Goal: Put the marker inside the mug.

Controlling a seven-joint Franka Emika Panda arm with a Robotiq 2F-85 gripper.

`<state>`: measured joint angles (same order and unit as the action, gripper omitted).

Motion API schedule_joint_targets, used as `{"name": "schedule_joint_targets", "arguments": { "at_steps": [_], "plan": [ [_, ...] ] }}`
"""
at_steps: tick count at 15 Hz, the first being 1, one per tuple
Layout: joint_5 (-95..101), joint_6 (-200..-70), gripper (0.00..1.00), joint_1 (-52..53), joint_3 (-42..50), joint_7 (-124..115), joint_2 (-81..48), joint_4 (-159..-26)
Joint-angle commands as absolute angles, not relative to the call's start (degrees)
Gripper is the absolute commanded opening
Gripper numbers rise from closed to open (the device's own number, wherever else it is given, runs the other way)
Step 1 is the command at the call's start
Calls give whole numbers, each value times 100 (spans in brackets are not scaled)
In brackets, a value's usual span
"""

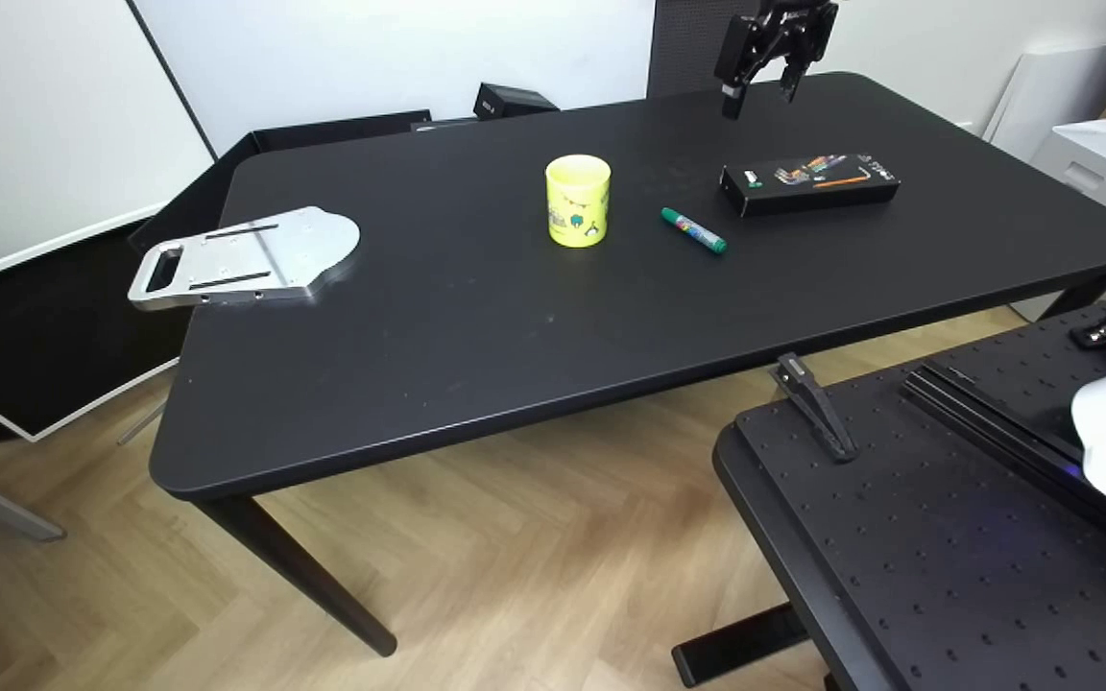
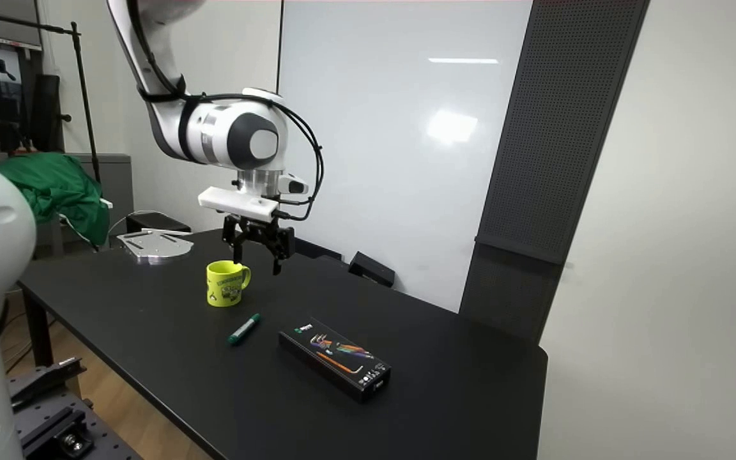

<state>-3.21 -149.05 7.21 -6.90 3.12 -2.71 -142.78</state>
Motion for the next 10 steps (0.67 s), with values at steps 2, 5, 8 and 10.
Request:
{"name": "schedule_joint_targets", "arguments": {
  "at_steps": [2, 5, 8, 10],
  "plan": [
    [-128, -14776, 100, 692, -660, 195, -1349, -13318],
    [-76, -14802, 100, 762, -705, 235, -1840, -12993],
    [97, -14833, 100, 902, -669, 97, -2200, -12795],
    [184, -14868, 100, 997, -637, 25, -2373, -12726]
  ]
}}
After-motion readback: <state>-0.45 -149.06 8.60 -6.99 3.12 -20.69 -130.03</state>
